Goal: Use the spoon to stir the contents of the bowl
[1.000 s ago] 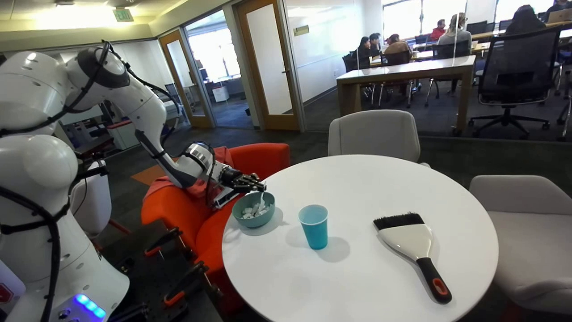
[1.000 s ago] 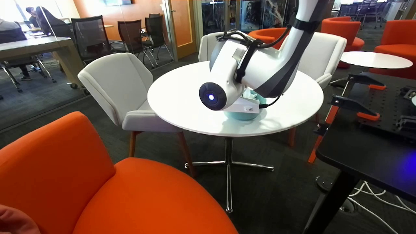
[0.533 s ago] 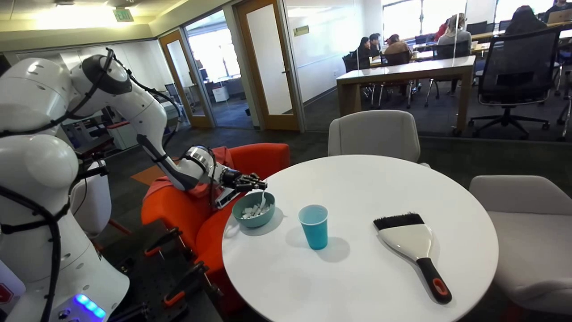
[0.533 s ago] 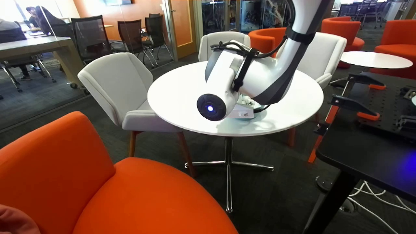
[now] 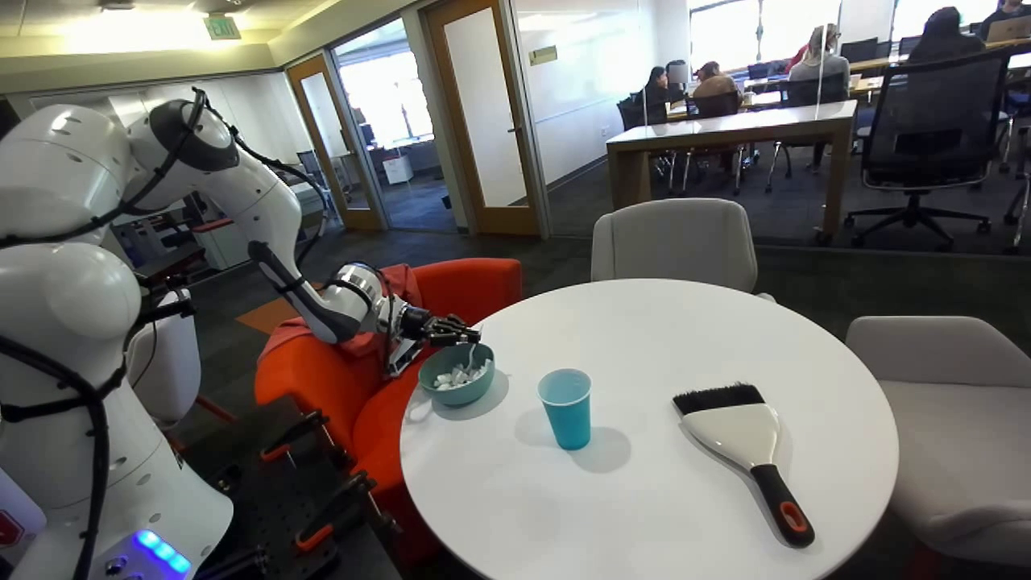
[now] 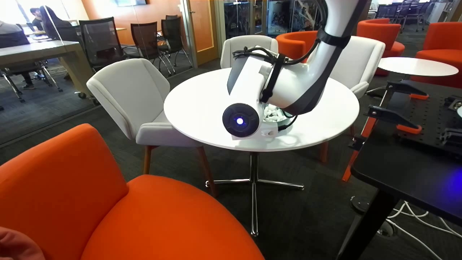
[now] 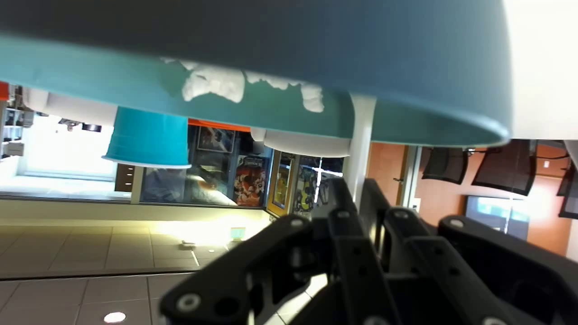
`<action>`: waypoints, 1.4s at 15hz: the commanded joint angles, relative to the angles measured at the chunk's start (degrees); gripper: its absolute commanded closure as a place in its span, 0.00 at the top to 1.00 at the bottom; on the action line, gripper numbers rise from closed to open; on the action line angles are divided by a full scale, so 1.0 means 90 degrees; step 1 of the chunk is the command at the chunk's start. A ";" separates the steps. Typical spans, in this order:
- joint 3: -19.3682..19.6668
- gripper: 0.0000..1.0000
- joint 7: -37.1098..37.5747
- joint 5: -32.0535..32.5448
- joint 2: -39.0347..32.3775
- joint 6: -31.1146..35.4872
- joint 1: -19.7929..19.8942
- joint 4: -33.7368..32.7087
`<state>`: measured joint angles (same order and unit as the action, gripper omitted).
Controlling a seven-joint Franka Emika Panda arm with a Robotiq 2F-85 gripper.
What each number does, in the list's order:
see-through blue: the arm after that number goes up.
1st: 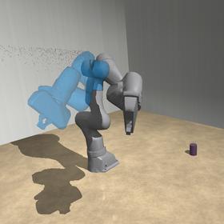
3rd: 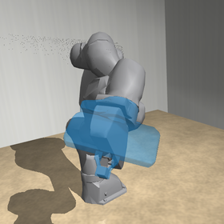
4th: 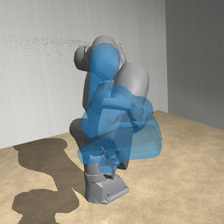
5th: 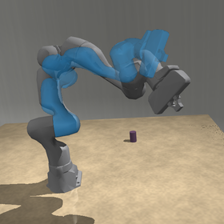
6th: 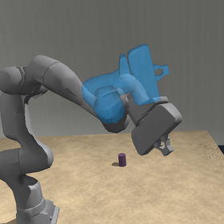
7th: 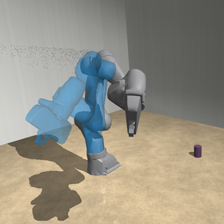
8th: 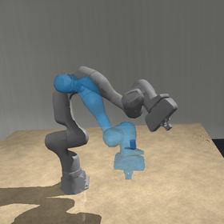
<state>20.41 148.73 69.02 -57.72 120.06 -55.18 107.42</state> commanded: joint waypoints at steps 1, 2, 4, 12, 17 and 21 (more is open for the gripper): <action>-0.0949 0.03 -0.0172 0.0547 0.0620 -0.0560 0.0863 0.0343; -0.1193 0.03 -0.0193 0.0624 0.0717 -0.0708 0.1093 0.0406; -0.1684 0.03 -0.0338 0.0724 0.0874 -0.0923 0.1590 0.0502; -0.2838 0.03 -0.0512 0.1002 0.0842 -0.1612 0.2914 0.0503; -0.3033 0.03 -0.0205 0.1238 0.0719 -0.2468 0.3083 0.0442; -0.3135 0.03 0.0096 0.1502 0.0622 -0.3027 0.3115 0.0408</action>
<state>-6.17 146.77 80.21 -51.86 96.68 -28.26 110.83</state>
